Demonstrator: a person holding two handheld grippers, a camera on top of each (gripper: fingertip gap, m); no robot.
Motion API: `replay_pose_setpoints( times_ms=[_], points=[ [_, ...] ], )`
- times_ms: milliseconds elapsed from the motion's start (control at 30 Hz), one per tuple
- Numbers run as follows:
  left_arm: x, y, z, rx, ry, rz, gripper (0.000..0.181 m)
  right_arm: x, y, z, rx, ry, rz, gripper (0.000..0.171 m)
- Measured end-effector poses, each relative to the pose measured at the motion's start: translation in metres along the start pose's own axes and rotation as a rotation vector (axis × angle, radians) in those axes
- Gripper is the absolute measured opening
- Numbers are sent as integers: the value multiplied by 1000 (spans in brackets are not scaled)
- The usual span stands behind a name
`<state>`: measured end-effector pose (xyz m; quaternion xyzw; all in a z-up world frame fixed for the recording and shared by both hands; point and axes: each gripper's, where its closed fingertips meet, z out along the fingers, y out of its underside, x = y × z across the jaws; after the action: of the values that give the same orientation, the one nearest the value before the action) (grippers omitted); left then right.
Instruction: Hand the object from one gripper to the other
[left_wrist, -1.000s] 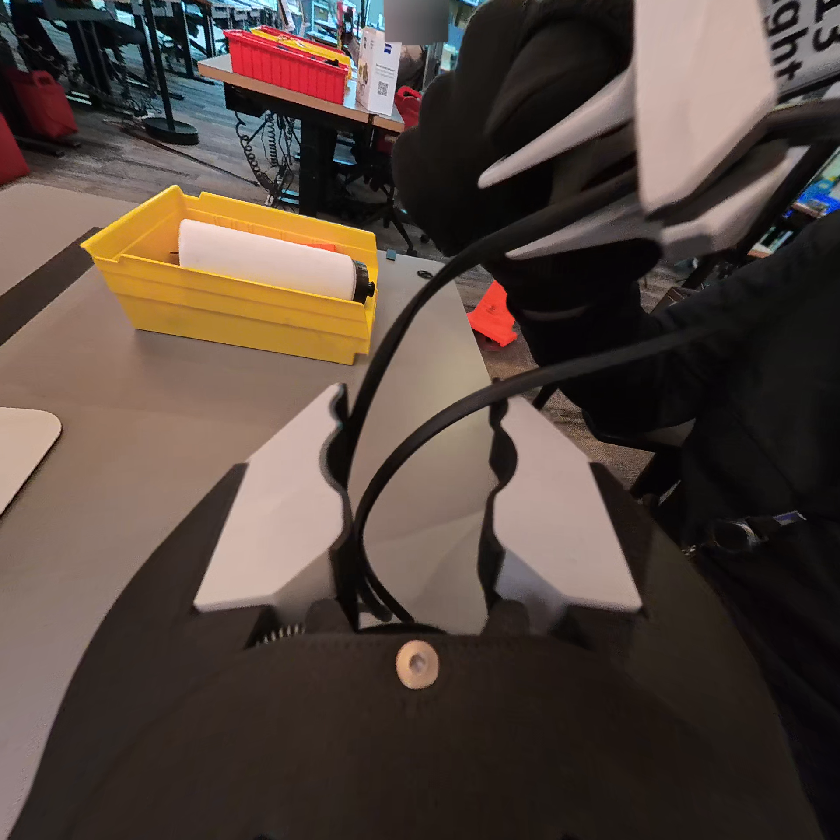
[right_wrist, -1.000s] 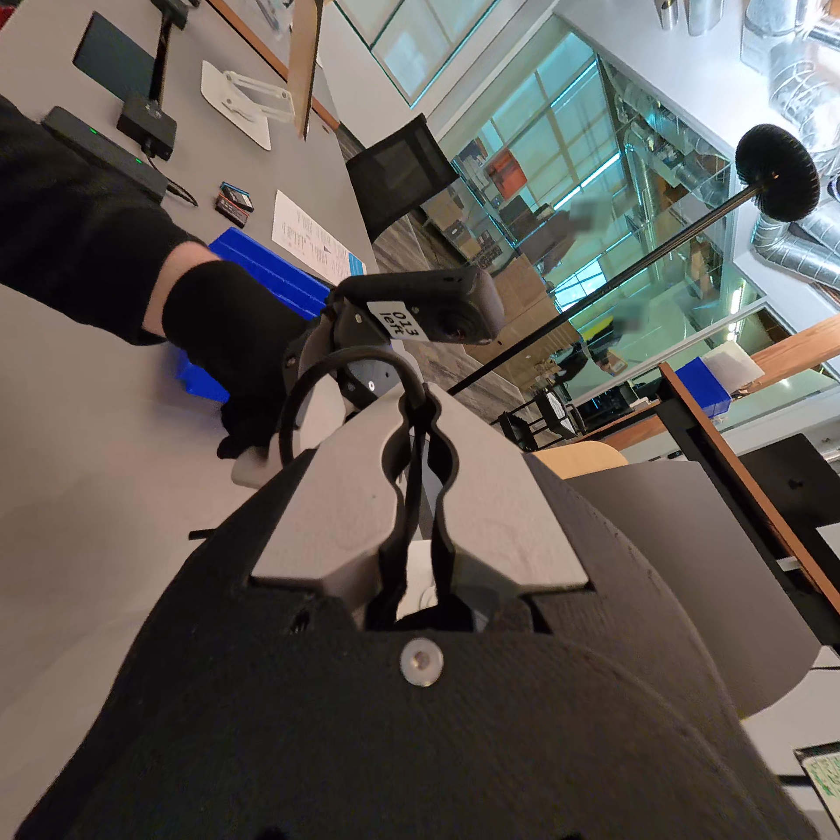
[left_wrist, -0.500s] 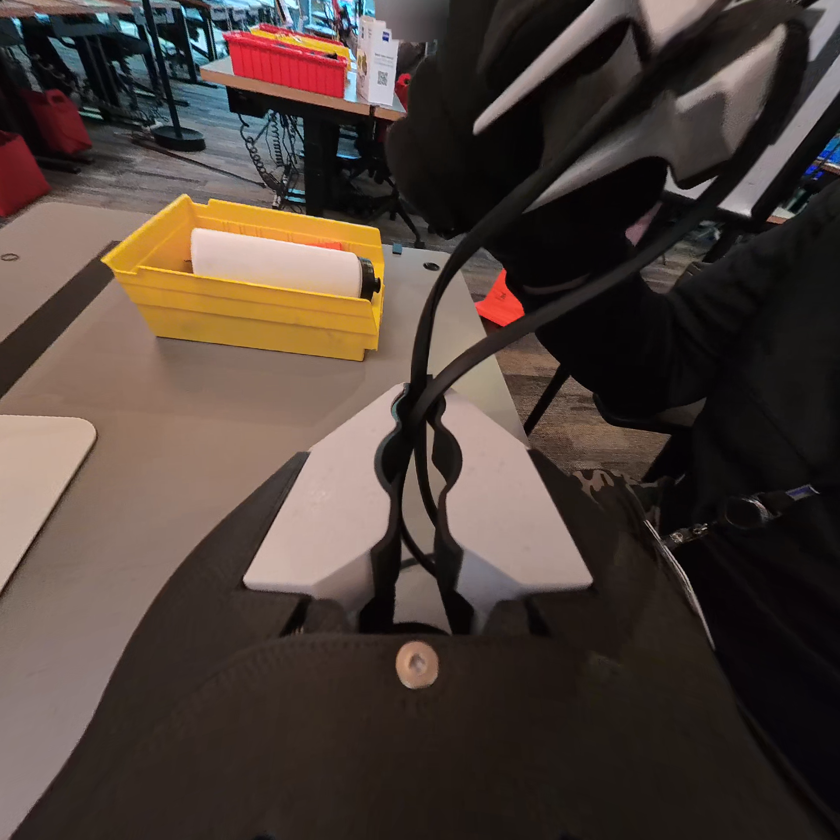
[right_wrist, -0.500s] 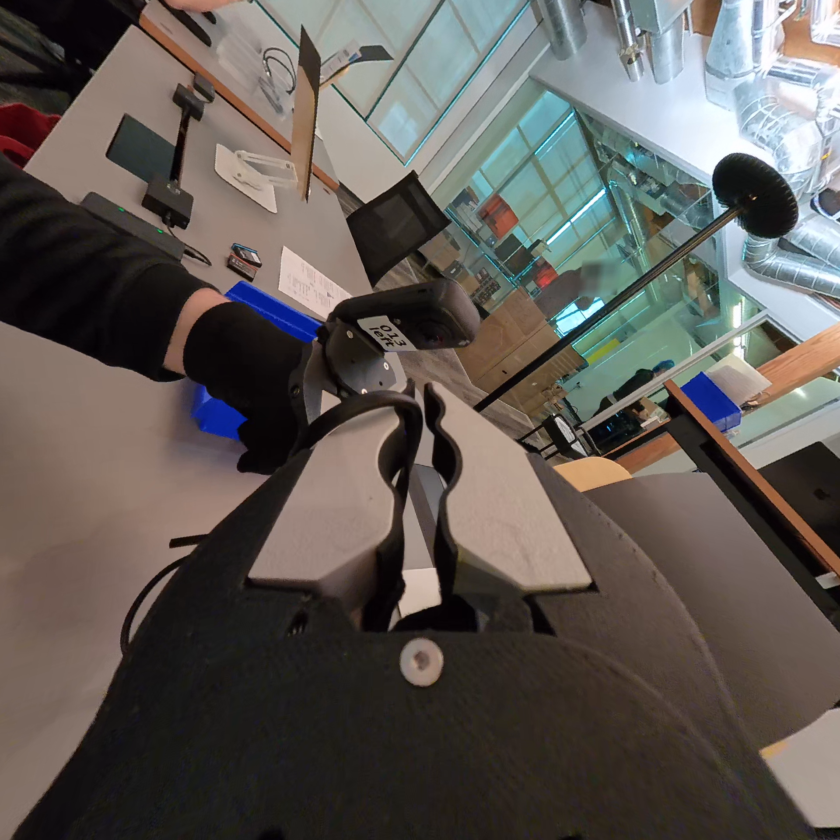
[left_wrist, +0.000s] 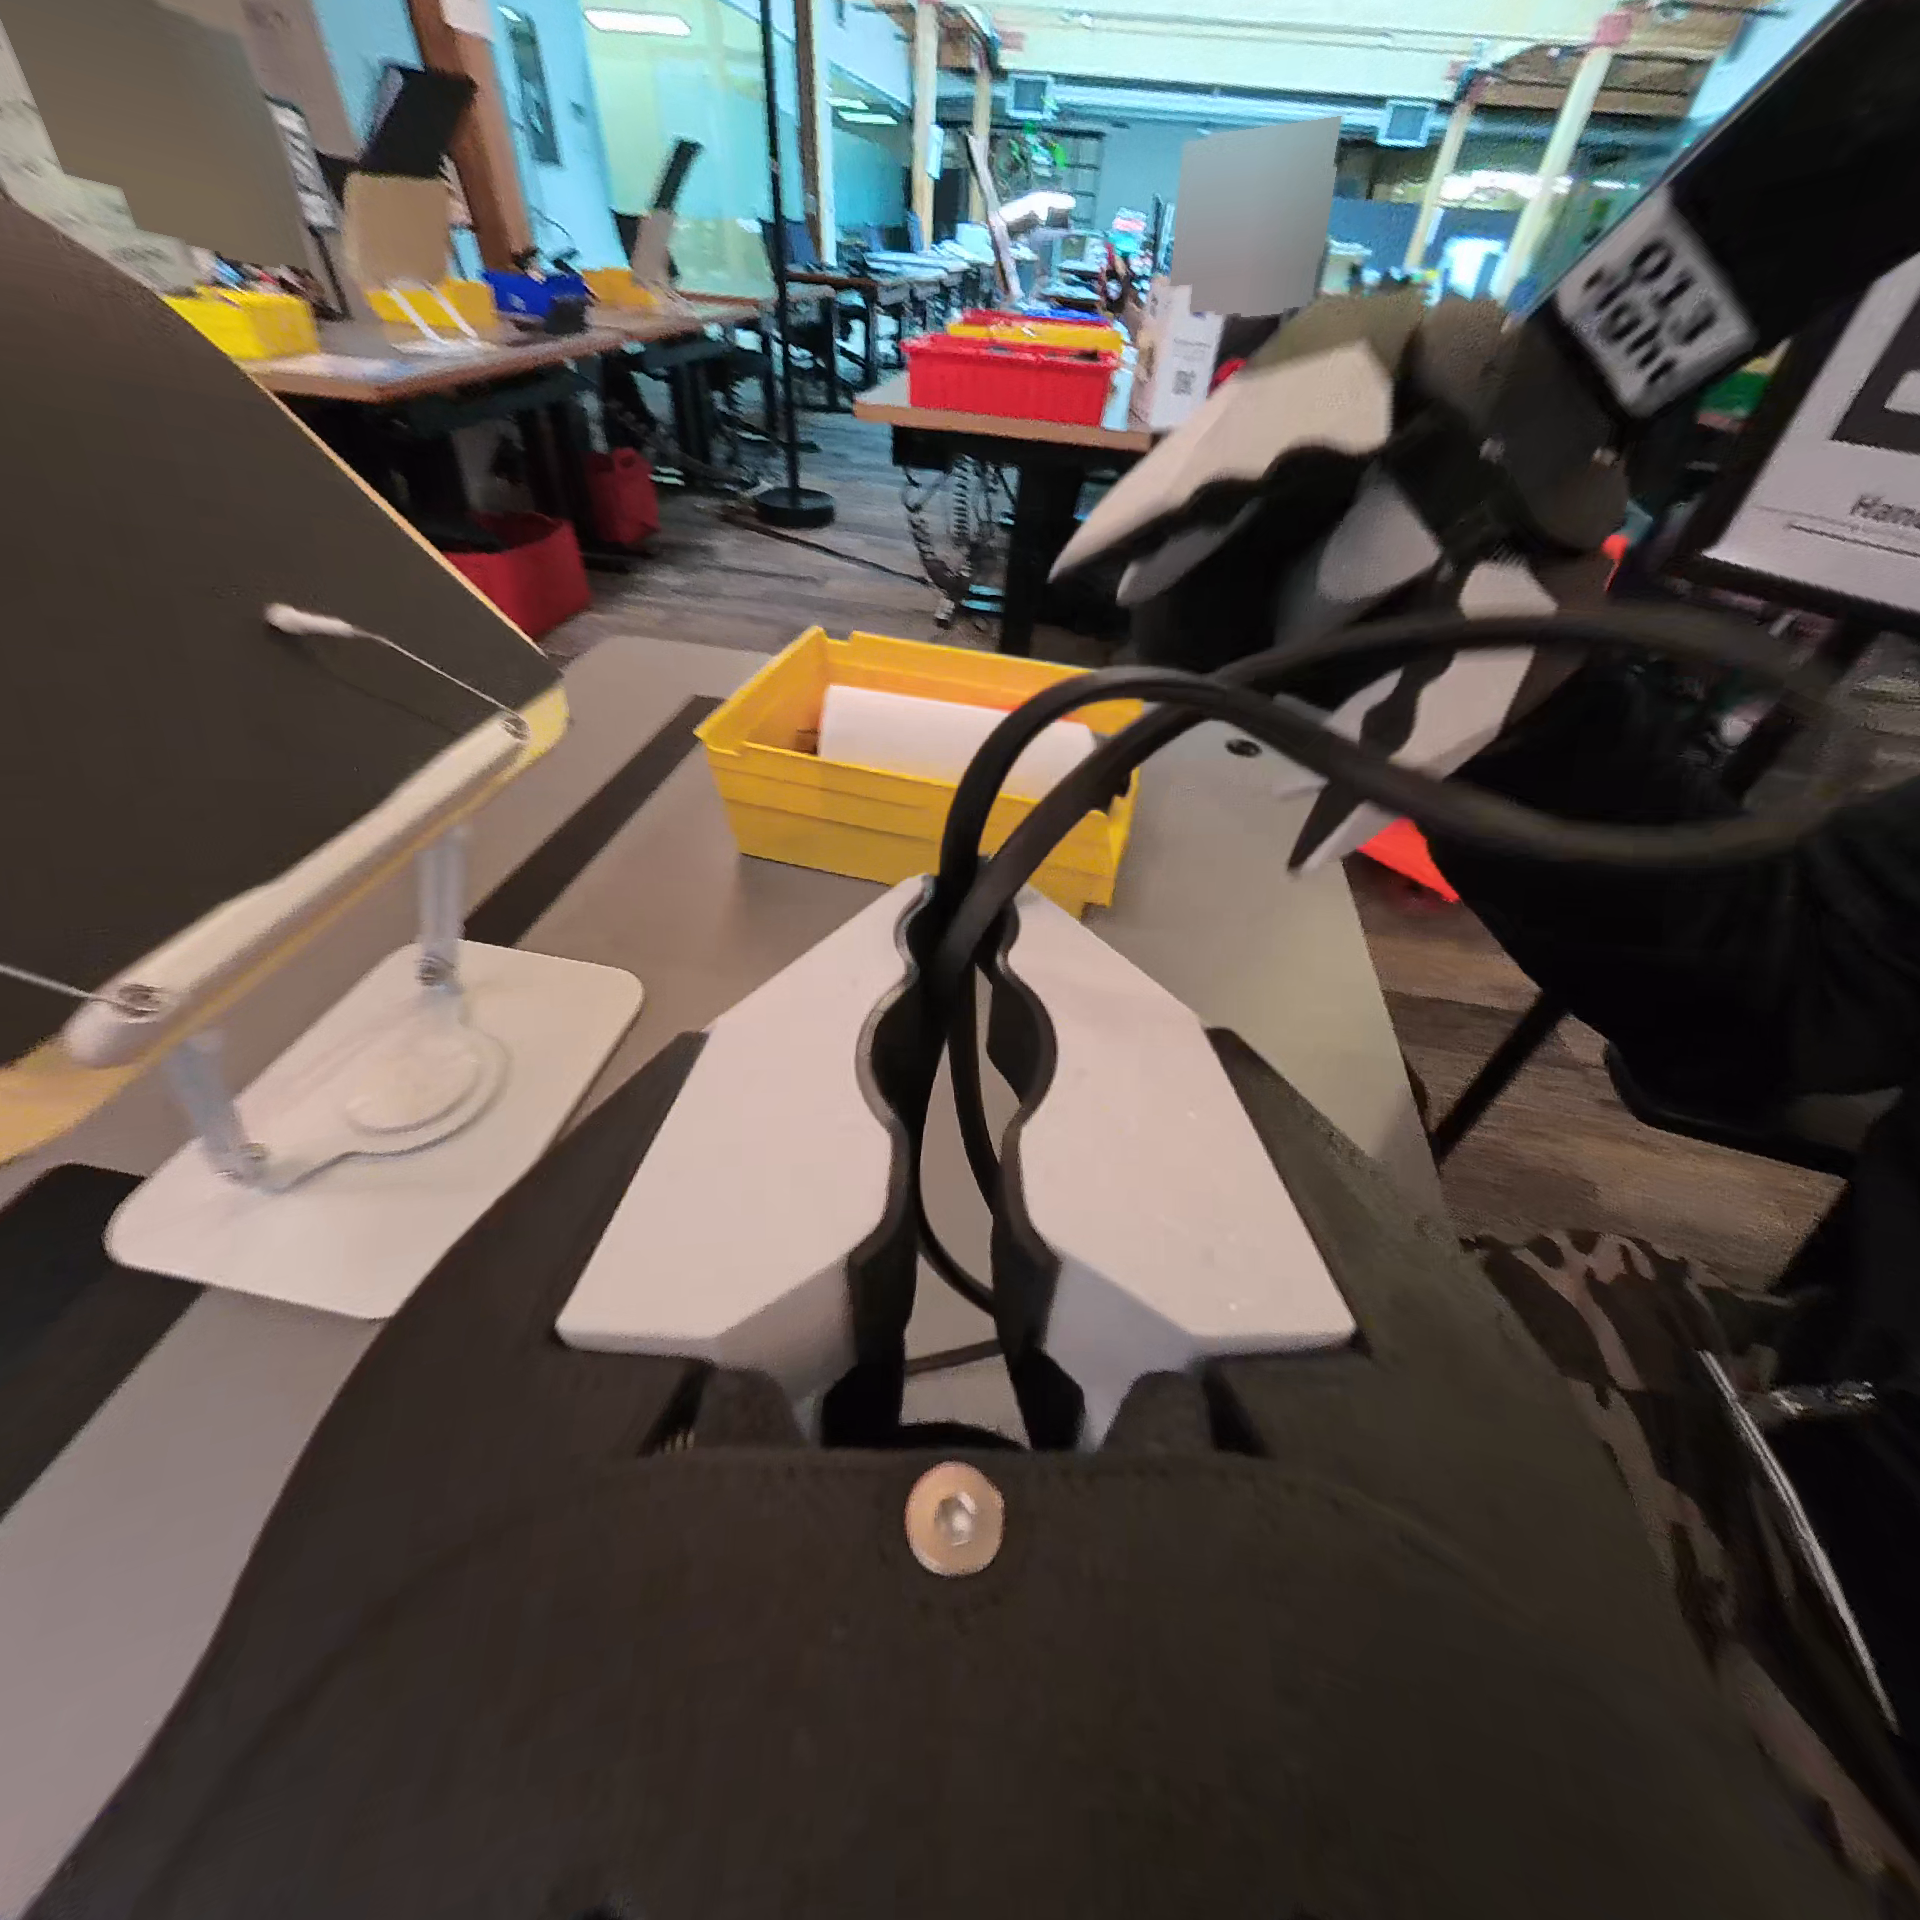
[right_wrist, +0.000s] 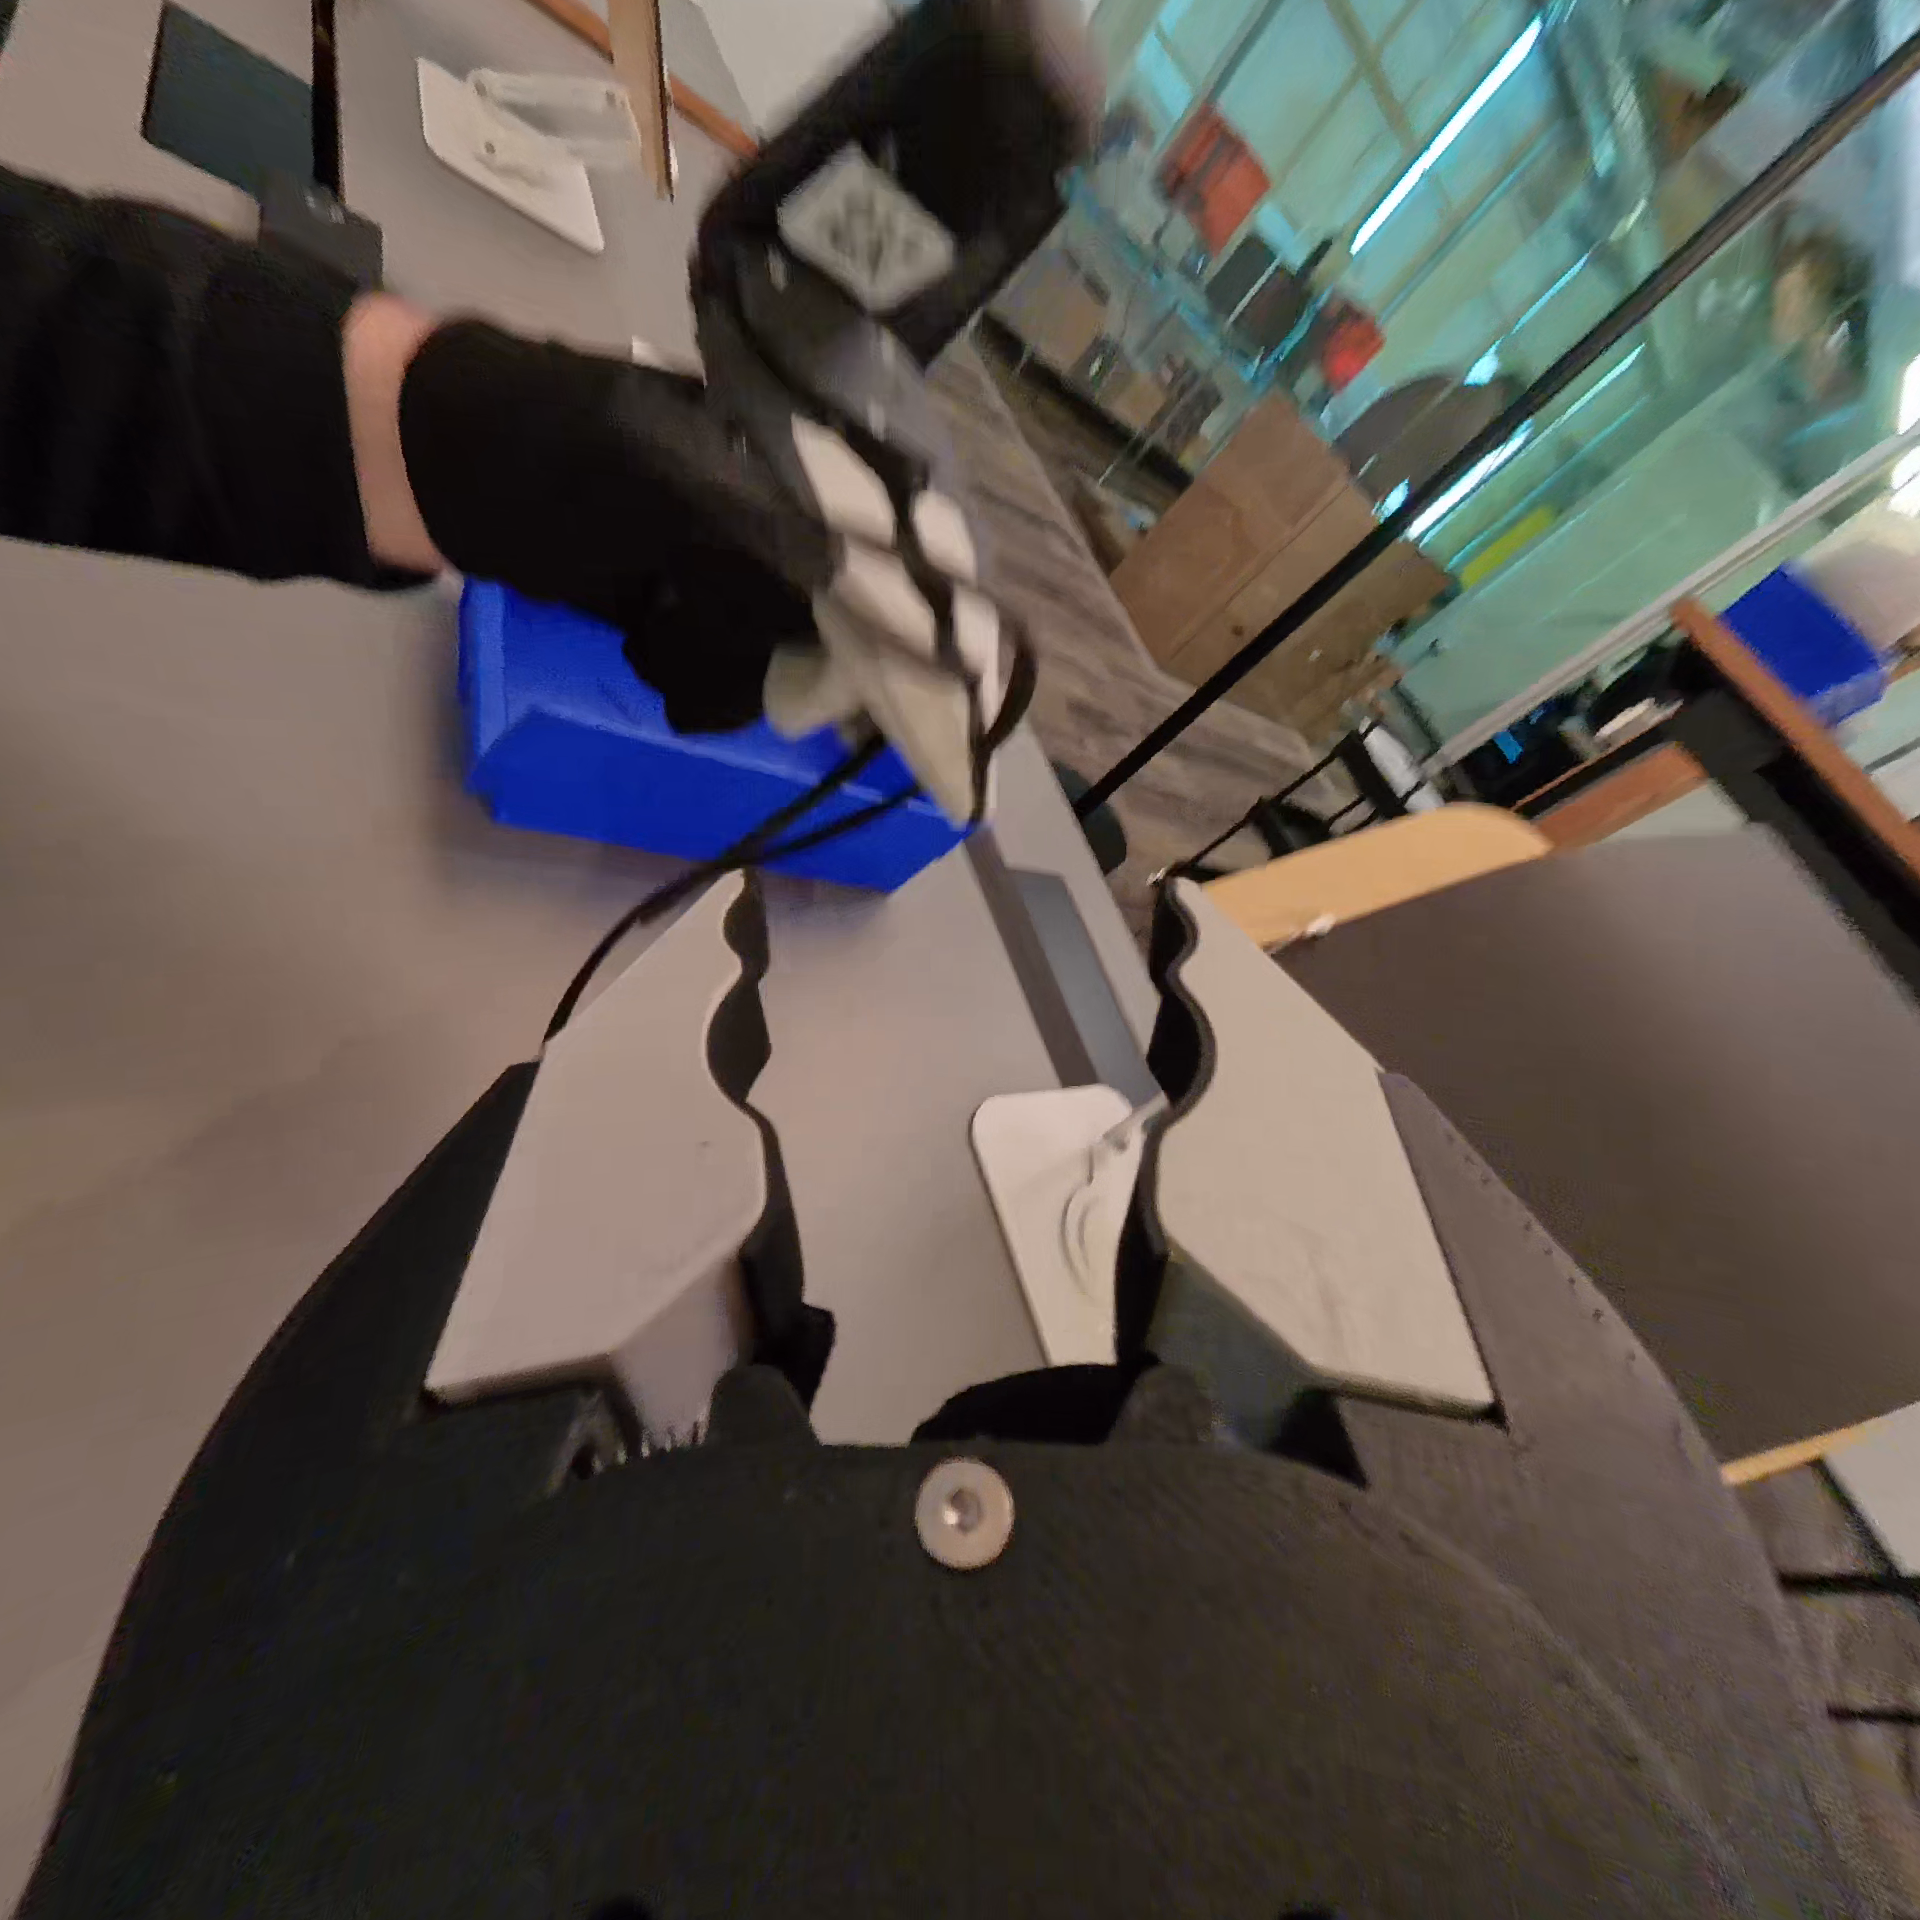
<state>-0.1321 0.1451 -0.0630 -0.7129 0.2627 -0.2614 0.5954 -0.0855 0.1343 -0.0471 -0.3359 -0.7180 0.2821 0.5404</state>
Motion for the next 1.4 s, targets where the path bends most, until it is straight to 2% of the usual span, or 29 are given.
replay_pose_setpoints(
  times_ms=[67,100,200,333,433,500,567,633,700,733,767,867,1000,1067,1233,1400],
  points=[
    [-3,-13,-12,32,-43,29,2,-5,18,4,-63,-53,66,84],
    [-4,-20,-17,50,-60,39,2,-11,24,7,-81,-90,97,83],
    [2,-36,-27,93,-76,69,2,-26,31,22,-81,-176,173,77],
    [15,-48,-27,117,-70,104,1,-50,16,52,23,-280,306,55],
    [27,-49,-20,105,-47,128,2,-73,14,71,56,-365,373,57],
    [33,-47,-16,88,-34,144,3,-80,4,75,136,-416,452,57],
    [36,-47,-13,85,-33,154,3,-75,-2,79,193,-423,541,50],
    [38,-45,-10,78,-22,156,3,-77,0,79,200,-435,547,31],
    [38,-45,-10,78,-26,157,3,-77,0,77,215,-449,551,21],
    [38,-46,-10,83,-22,155,3,-77,-1,76,220,-457,549,9],
    [39,-47,-11,91,-19,153,3,-76,1,76,213,-446,545,3],
    [39,-51,-14,104,-11,156,3,-67,7,76,190,-402,551,2],
    [67,-46,-21,73,190,155,8,-45,15,70,170,-297,526,1],
    [71,-36,-24,15,214,186,14,-27,18,62,163,-214,497,1],
    [58,-12,-33,-124,166,246,40,11,12,31,167,1,300,1],
    [23,10,-40,-245,36,199,50,29,3,14,84,182,59,1]
  ],
)
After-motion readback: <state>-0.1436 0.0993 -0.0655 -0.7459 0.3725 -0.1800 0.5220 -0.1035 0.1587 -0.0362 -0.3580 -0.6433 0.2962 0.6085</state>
